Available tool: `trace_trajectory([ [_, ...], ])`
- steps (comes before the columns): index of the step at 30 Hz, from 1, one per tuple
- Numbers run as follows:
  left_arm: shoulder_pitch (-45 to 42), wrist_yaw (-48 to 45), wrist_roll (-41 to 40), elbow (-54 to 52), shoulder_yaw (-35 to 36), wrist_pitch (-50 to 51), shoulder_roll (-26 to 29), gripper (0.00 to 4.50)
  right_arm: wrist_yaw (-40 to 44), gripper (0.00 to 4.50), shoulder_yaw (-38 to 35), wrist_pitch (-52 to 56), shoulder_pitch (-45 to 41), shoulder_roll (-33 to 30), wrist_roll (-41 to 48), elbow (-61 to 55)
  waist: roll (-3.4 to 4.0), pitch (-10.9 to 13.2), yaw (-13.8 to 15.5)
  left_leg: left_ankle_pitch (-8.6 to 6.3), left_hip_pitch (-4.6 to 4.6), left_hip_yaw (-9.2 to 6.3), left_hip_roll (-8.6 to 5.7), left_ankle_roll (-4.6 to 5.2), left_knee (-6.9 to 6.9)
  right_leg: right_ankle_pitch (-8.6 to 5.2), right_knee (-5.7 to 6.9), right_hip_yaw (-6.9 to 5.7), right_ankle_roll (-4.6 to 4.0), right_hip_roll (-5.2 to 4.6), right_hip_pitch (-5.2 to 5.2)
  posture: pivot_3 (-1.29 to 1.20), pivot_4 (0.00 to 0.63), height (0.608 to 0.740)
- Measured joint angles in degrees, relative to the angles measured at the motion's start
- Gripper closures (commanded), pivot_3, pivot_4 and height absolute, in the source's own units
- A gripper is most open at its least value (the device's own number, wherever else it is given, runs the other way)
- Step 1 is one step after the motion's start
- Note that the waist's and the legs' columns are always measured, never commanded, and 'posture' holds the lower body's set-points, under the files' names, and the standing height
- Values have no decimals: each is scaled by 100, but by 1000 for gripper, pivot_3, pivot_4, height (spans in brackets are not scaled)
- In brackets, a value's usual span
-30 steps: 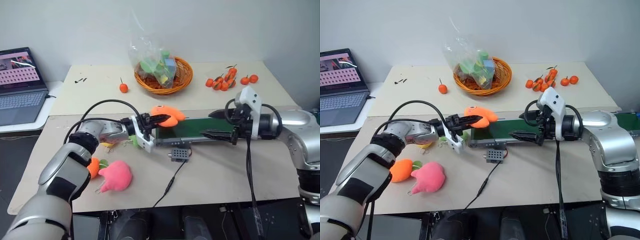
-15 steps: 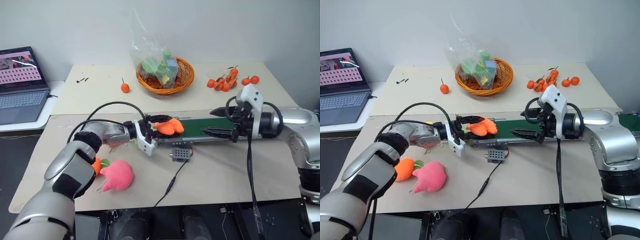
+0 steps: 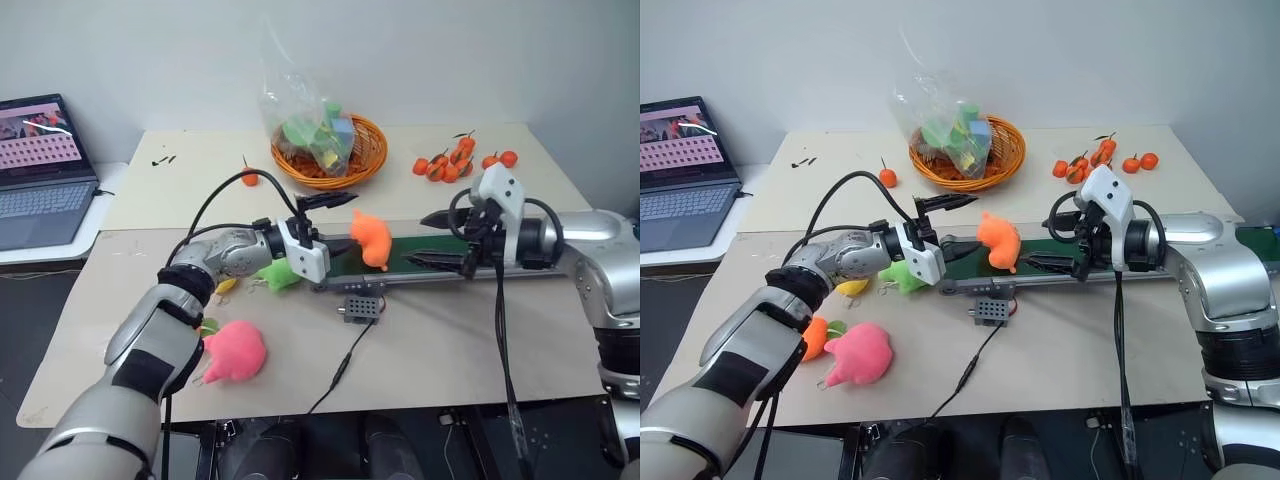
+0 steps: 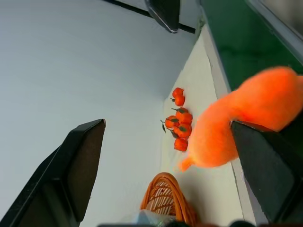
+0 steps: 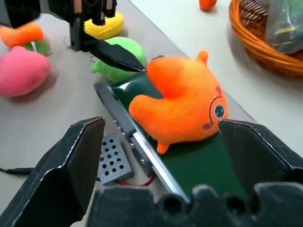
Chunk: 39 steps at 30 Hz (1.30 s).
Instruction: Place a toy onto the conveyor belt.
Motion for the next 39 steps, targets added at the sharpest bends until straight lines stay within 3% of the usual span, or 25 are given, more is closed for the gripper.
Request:
trace_trajectory([
  [11, 457, -2235, -2098, -1312, 859, 1723, -46, 28, 100, 0, 154, -162, -213, -3, -112, 253, 0, 0, -21, 0, 1, 0, 0, 1, 5, 0, 0, 3, 0, 1, 0, 0, 150, 740],
  [13, 660, -3044, -2873, -1881, 1047, 2748, -42, 28, 152, 0, 173, -161, -246, -13, -104, 262, 2, -1, -37, -2, 0, 0, 1, 4, 5, 0, 7, 4, 0, 2, 1, 0, 150, 740],
  [16, 1169, -4448, -4290, -3022, 1257, 5326, 382, 28, 378, 0, 186, -161, -345, -176, -63, 302, 2, 0, -133, -3, -3, 0, 5, 6, 5, 0, 16, 4, 0, 9, -5, 0, 150, 740],
  [18, 1308, -4771, -4848, -3388, 1535, 6651, 707, 28, 501, 0, 184, -161, -393, -342, -67, 402, 2, 0, -178, -2, -1, -1, 6, 4, 6, 0, 11, 6, 0, 13, -6, 0, 150, 740],
  [22, 1365, -4925, -5443, -4108, 2131, 8194, 1165, 28, 696, 0, 218, -165, -495, -362, -65, 541, 2, -1, -180, -1, 12, -1, 6, 2, 3, 0, 3, 9, 0, 11, 0, 0, 150, 740],
  [28, 2015, -4800, -5746, -5320, 2830, 9439, 1856, 28, 1092, 0, 300, -282, -1101, -313, -40, 901, 3, -1, -194, 0, 13, 0, 6, -7, -2, 0, -1, 14, -1, 10, -3, 0, 150, 740],
  [39, 2563, -3801, -6566, -6860, 3559, 11253, 1869, 28, 1414, 0, 433, -459, -1617, 92, -27, 1417, 3, -1, -125, -3, 15, -1, 6, -11, -3, 0, 0, 15, -2, 8, -2, 0, 150, 740],
])
